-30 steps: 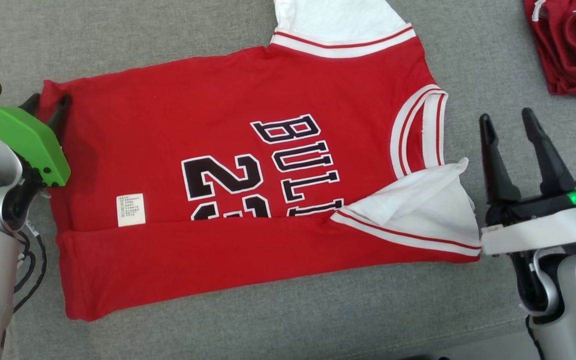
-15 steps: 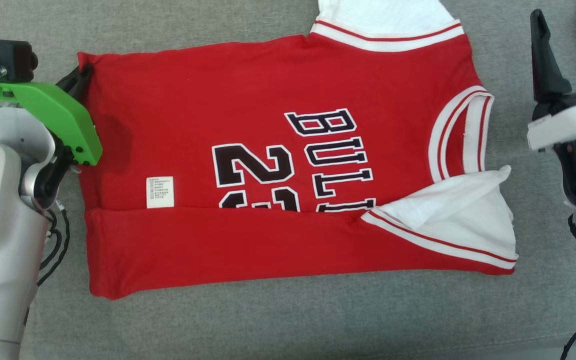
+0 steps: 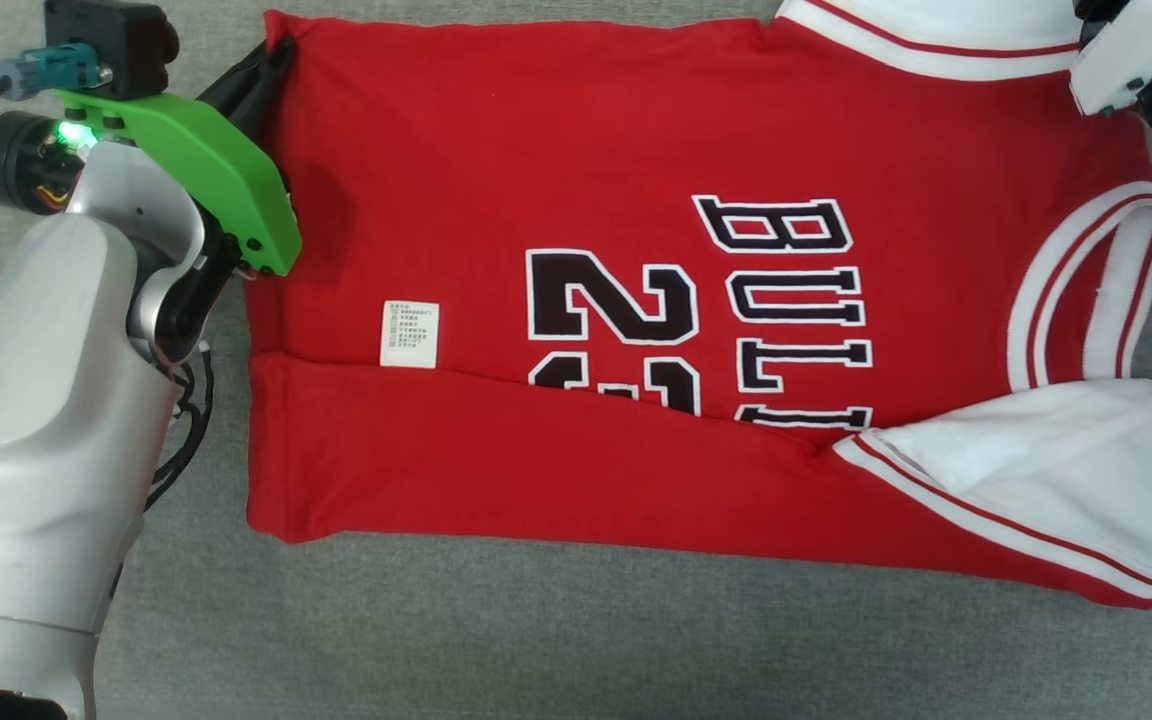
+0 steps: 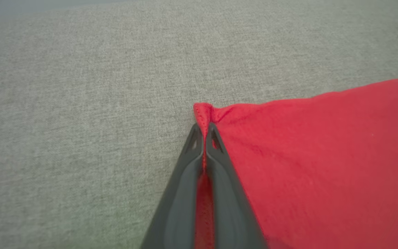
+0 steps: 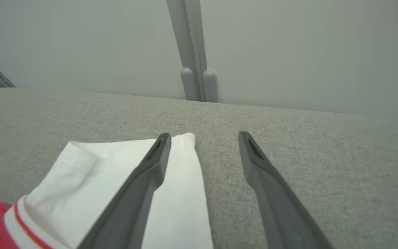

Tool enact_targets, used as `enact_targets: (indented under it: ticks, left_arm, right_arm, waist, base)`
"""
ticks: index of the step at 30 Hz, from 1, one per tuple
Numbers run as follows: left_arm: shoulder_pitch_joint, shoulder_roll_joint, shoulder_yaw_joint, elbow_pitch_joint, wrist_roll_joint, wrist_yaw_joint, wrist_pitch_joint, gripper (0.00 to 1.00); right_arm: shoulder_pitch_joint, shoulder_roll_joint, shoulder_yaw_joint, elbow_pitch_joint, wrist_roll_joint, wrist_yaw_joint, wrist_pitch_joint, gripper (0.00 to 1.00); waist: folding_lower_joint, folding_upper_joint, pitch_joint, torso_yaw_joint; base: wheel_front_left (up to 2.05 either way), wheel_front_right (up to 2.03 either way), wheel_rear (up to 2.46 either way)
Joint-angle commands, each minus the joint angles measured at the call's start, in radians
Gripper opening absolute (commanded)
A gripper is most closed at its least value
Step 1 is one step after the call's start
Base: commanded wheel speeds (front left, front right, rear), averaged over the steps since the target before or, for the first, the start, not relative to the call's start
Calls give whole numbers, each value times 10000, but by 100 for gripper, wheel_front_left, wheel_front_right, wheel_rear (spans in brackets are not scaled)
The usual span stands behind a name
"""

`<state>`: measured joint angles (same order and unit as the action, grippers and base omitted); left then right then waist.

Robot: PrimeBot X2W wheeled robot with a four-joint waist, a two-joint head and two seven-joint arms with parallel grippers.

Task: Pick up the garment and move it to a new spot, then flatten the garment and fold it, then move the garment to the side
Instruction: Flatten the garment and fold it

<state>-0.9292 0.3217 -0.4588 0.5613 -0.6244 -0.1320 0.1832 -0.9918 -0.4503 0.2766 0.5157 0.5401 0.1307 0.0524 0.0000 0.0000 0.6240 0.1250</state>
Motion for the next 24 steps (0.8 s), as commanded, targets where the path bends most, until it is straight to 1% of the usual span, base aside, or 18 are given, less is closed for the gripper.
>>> enact_targets:
  ticks: [1,6,10,13,16,17,18,19,24]
  left_arm:
    - [-197,4,-91,146,-119,22,-69,0]
    - [-503,-118,-455,373,-298,30,-305,0]
    - [-706,-203,-733,572,-434,30,-460,0]
    - [-822,-248,-890,688,-597,30,-572,0]
    - [-946,-272,-1061,818,-740,31,-701,0]
    - [-976,-276,-1113,857,-776,31,-733,0]
    - [-1010,-269,-1166,897,-815,31,-734,0]
    - [-1041,-257,-1207,934,-835,31,-780,0]
    - [-1128,-158,-1357,1162,-1005,31,-1044,0]
  right_arm:
    - [-378,-153,167,254,170,0,249,100]
    - [-1451,-495,1007,1032,581,0,1257,100]
    - [-2040,-757,1648,1376,953,0,1920,100]
    - [-2353,-887,2072,1569,1298,0,2386,100]
    - [-2579,-999,2432,1899,1801,0,3096,100]
    - [-2600,-1010,2500,1993,1978,0,3292,60]
    - [-2650,-1044,2579,2040,2127,0,3412,27]
    - [-2720,-1082,2634,2034,2234,0,3439,0]
    - [-2722,-1336,2883,1731,2547,0,2678,0]
  waist:
    - [0,0,301,335]
    - [0,0,437,553]
    - [0,0,504,687]
    - [0,0,533,752]
    - [0,0,551,804]
    - [0,0,552,813]
    - [0,0,549,822]
    - [0,0,544,826]
    - [0,0,377,758]
  base:
    - [0,0,0]
    - [0,0,0]
    - [0,0,0]
    - [0,0,0]
    - [0,0,0]
    - [0,0,0]
    - [0,0,0]
    - [0,0,0]
    - [0,0,0]
